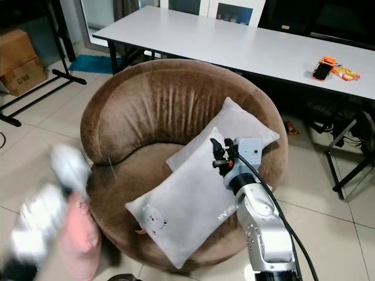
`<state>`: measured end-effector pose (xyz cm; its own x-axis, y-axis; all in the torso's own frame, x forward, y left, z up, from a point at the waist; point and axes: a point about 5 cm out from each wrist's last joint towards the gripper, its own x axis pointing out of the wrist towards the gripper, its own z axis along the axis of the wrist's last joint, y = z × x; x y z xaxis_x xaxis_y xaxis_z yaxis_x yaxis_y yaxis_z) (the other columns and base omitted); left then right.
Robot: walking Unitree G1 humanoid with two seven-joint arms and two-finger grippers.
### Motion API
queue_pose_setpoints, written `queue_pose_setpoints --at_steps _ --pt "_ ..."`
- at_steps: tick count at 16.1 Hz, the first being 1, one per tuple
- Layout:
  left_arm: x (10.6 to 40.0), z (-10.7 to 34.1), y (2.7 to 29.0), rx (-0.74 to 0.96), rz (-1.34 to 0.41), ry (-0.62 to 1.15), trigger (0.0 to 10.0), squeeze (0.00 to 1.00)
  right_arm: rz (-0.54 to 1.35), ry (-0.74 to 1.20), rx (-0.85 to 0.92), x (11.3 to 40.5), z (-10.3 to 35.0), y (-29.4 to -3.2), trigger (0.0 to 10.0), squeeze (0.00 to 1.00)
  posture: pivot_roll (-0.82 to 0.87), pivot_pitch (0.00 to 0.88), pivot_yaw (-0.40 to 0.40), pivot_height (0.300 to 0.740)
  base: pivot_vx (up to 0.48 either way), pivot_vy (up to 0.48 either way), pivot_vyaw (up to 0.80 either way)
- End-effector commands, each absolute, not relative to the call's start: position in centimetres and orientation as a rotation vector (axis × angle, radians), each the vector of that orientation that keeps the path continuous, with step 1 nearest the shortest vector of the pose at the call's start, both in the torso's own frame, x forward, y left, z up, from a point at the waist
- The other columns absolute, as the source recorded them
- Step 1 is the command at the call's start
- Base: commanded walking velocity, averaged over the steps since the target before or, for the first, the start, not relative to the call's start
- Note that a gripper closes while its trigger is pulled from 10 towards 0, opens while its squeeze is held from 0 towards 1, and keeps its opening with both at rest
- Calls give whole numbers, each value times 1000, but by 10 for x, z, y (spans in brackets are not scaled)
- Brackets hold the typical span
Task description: Move the pillow to the sofa from floor
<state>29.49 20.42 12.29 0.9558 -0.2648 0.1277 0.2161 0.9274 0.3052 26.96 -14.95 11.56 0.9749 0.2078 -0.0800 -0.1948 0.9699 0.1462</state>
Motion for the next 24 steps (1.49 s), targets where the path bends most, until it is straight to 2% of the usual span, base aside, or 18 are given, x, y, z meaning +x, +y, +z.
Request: queue_pose_setpoints --at_steps 1,2,4,9,11,13,19,24 --pt "293 120 194 273 -288 -134 10000 0 190 105 127 271 116 -153 10000 0 97 0 -51 740 0 285 0" --pt "293 123 193 272 -287 -142 10000 0 190 104 127 271 117 -153 10000 0 97 0 -51 740 0 285 0" --pt "274 128 182 255 -293 -150 10000 0 186 108 136 266 119 -154 10000 0 90 0 -47 740 0 281 0" --pt "238 120 171 229 -299 -49 10000 0 161 145 137 259 112 -157 10000 0 93 0 -50 740 0 280 0" --pt "233 117 170 226 -290 -23 10000 0 192 155 104 258 111 -156 10000 0 96 0 -50 740 0 279 0" --pt "233 118 171 224 -277 -11 10000 0 215 164 70 256 108 -157 10000 0 100 0 -54 740 0 283 0" --pt "232 120 175 237 -255 7 10000 0 219 160 67 257 109 -158 10000 0 103 0 -57 740 0 282 715" --pt "233 122 184 255 -242 17 10000 0 220 165 113 257 107 -152 10000 0 109 0 -47 740 0 282 0"
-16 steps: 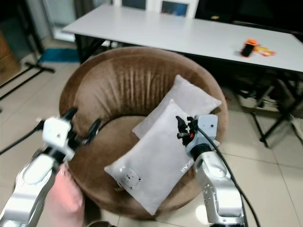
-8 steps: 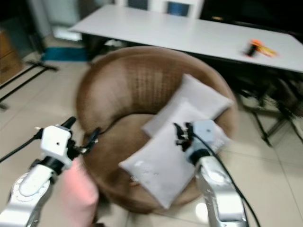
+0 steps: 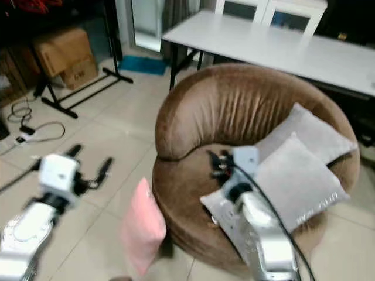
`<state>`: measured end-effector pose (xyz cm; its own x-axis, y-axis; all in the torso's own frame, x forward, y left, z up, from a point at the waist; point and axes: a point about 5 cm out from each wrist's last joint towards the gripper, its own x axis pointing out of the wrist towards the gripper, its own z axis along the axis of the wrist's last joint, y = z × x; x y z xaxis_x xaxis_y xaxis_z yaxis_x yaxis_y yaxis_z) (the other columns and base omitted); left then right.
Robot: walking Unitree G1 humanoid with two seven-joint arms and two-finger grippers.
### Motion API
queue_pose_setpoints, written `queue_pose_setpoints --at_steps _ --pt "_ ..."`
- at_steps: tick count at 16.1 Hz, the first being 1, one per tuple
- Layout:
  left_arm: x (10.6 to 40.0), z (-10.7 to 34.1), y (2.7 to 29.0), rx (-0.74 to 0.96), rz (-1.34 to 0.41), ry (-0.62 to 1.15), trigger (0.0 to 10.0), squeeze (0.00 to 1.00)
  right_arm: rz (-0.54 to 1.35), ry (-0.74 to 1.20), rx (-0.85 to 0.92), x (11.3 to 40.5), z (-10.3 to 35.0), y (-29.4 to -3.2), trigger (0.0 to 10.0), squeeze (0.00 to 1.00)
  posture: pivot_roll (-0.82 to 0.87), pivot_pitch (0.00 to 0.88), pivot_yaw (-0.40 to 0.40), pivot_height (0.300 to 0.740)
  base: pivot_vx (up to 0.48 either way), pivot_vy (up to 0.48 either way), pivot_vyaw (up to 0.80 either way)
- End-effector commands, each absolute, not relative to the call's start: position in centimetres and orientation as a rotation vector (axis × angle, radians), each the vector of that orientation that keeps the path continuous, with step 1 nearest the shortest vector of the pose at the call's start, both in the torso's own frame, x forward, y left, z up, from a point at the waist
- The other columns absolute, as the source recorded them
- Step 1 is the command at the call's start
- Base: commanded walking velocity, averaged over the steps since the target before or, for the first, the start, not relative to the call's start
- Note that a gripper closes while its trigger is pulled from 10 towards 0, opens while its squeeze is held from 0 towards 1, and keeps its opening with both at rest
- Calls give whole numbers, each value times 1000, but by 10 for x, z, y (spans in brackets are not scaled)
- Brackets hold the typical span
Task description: Move the pillow to the sofa from floor
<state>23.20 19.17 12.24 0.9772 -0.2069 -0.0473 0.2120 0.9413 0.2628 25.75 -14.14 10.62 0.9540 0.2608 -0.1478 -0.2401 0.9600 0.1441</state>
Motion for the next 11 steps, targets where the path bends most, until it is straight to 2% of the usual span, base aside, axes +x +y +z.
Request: queue_pose_setpoints --at_steps 1,6,8,11 --pt "233 122 184 253 -240 15 10000 0 219 164 115 257 107 -152 10000 0 109 0 -47 740 0 262 0" --pt "240 119 185 226 -210 9 10000 0 143 167 117 261 101 -153 10000 0 98 0 -31 740 0 0 0" --pt "240 116 186 233 -214 36 10000 0 166 169 104 261 101 -152 10000 0 98 0 -32 740 0 0 0" --pt "237 114 185 207 -233 38 10000 0 232 165 101 258 102 -145 10000 0 98 0 -34 740 0 0 658"
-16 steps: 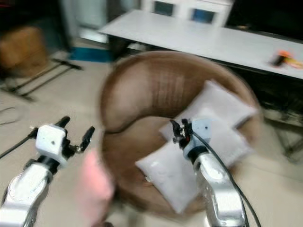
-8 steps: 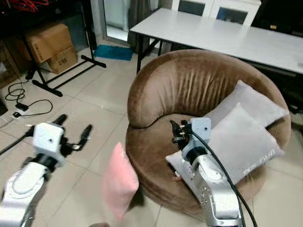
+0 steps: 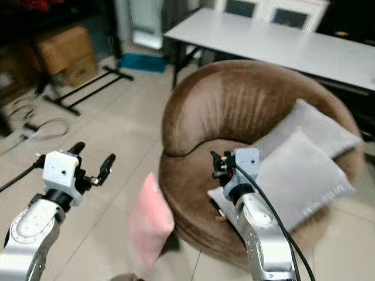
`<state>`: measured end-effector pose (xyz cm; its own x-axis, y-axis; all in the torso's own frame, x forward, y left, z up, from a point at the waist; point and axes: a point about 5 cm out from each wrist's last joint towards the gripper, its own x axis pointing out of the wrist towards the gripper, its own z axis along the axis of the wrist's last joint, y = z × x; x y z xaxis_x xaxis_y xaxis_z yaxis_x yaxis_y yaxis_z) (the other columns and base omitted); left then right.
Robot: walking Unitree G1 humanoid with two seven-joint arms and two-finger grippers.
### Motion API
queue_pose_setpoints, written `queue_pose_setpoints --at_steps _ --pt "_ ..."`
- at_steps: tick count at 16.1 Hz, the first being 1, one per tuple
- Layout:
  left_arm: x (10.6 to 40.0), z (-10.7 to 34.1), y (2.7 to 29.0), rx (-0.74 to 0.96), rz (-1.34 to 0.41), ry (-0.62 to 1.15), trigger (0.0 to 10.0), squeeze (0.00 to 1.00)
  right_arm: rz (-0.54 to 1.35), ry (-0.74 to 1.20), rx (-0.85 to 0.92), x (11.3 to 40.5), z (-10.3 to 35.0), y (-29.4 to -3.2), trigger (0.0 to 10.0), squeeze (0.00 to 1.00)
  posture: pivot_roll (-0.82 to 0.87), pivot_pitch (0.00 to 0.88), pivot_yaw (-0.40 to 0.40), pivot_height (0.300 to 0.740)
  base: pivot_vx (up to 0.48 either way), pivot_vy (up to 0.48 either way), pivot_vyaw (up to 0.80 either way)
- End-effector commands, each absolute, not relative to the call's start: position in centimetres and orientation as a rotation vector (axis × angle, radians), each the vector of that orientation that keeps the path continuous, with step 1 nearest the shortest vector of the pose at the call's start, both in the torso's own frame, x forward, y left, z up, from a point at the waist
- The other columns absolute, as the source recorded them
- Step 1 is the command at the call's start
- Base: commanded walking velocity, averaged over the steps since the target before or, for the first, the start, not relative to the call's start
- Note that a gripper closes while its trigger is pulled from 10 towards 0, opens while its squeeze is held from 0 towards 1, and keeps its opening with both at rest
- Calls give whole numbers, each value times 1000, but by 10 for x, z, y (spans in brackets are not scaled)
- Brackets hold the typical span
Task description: Move the pillow to the sofa from floor
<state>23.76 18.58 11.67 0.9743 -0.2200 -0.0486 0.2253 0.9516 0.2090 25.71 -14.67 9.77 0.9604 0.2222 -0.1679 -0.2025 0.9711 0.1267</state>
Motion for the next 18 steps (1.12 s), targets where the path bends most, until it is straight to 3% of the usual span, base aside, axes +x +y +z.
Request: queue_pose_setpoints --at_steps 1,10,14,18 --pt "236 113 184 205 -234 39 10000 0 257 171 94 257 101 -143 10000 0 101 0 -37 740 292 0 788" --pt "233 113 186 195 -235 39 10000 0 352 185 59 253 98 -139 10000 0 108 0 -47 740 316 0 786" --pt "234 111 187 231 -211 37 10000 0 343 188 6 249 94 -145 10000 0 105 0 -46 740 74 0 0" --pt "235 110 192 262 -188 29 10000 0 242 197 64 250 86 -156 10000 0 106 0 -48 705 0 0 0"
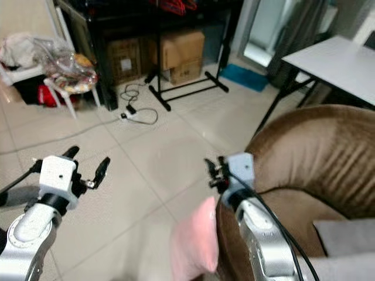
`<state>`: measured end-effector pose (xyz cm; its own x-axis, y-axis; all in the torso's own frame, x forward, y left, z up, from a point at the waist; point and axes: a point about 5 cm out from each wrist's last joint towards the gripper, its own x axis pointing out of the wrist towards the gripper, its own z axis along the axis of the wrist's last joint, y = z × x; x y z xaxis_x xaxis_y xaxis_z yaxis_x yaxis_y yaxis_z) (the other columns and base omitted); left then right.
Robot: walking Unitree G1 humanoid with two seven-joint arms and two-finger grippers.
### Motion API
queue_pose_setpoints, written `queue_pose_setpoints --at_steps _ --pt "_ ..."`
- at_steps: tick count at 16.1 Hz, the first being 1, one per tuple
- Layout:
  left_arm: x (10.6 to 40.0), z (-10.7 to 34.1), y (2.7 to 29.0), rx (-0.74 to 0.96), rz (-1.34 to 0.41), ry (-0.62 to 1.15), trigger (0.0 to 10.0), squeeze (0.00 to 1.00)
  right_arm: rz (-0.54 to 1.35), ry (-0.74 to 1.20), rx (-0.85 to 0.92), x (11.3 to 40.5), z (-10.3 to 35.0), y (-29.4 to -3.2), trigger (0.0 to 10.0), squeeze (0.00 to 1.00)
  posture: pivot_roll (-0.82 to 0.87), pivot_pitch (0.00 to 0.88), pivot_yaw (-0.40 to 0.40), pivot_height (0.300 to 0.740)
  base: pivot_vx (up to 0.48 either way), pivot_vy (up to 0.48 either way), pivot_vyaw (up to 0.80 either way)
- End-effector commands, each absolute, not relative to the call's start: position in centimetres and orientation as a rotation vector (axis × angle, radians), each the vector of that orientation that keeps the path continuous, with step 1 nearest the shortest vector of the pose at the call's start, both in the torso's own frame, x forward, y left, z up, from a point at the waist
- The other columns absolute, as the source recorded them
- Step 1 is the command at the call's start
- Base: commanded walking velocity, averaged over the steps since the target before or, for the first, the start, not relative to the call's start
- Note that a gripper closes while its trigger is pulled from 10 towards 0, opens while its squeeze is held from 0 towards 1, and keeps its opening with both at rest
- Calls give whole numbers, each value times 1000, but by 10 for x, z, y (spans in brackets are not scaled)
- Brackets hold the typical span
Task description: Move the pillow to the sofa from floor
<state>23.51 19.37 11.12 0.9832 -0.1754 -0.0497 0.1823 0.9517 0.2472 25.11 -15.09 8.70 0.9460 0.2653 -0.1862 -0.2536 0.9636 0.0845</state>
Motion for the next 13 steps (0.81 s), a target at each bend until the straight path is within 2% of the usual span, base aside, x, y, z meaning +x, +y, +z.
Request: queue_pose_setpoints --at_steps 1,6,13 --pt "235 110 192 262 -179 27 10000 0 218 203 91 250 85 -157 10000 0 106 0 -49 696 0 0 0" --pt "239 111 192 260 -146 -3 10000 0 161 209 156 250 83 -154 10000 0 102 0 -49 656 0 0 0" --pt "237 107 187 263 -172 -5 10000 0 206 224 91 254 85 -153 10000 0 98 0 -59 603 0 0 0"
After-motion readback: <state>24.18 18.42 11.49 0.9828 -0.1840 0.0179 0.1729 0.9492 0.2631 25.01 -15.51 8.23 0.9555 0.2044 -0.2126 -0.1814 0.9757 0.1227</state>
